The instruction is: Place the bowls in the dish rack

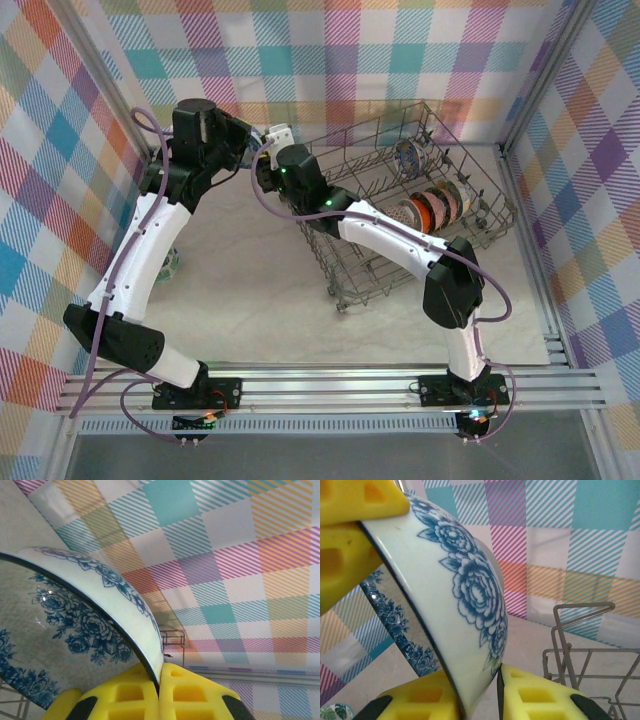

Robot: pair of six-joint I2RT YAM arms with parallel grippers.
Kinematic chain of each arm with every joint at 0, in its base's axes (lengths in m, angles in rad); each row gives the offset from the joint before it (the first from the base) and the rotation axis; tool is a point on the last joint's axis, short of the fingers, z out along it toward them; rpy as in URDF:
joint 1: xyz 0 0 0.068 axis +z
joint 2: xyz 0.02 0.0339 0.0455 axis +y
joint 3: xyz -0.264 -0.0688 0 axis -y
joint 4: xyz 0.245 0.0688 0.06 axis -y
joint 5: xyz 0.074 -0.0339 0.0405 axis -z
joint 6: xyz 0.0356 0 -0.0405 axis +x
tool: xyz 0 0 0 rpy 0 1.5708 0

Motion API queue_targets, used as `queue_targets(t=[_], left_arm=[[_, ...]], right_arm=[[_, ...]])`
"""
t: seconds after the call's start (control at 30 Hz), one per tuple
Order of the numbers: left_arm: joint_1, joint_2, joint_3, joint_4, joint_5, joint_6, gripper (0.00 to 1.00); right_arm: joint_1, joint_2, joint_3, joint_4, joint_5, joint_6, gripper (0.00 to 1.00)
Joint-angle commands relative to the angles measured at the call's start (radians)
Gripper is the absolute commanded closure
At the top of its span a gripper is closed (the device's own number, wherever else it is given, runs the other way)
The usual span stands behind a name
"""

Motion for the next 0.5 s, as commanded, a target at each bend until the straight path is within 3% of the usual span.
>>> queue_targets(t=[0.0, 0.37, 0.47], left_arm=[[-0.011, -0.039, -0.003, 0.061, -0.015, -0.005, 1.00], [-0.011, -0.058, -0.037, 0.082, -0.016, -0.009, 1.00], [-0.011, -0.061, -0.039, 0.094, -0.009, -0.018, 1.00]], right_arm=[[0.003, -0.056, -0.012, 0.110, 0.066, -0.027, 0.76], [0.003, -0.105, -0.096, 0.245, 0.066, -0.013, 0.79], [0.003, -0.093, -0.079, 0.236, 0.075, -0.020, 0.67]])
